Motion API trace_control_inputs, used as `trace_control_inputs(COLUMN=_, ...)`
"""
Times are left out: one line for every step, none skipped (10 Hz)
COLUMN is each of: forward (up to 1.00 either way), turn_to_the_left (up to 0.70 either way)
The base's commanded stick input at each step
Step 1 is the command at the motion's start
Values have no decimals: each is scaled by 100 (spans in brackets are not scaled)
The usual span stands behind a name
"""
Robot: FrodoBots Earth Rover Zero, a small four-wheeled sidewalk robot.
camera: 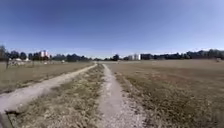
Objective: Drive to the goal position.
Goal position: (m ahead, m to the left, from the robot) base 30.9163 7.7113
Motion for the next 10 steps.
trace_control_inputs(forward=69, turn_to_the_left=6)
trace_control_inputs(forward=69, turn_to_the_left=-2)
trace_control_inputs(forward=69, turn_to_the_left=-18)
trace_control_inputs(forward=69, turn_to_the_left=-18)
trace_control_inputs(forward=69, turn_to_the_left=3)
trace_control_inputs(forward=69, turn_to_the_left=6)
trace_control_inputs(forward=69, turn_to_the_left=6)
trace_control_inputs(forward=69, turn_to_the_left=6)
trace_control_inputs(forward=69, turn_to_the_left=6)
trace_control_inputs(forward=69, turn_to_the_left=6)
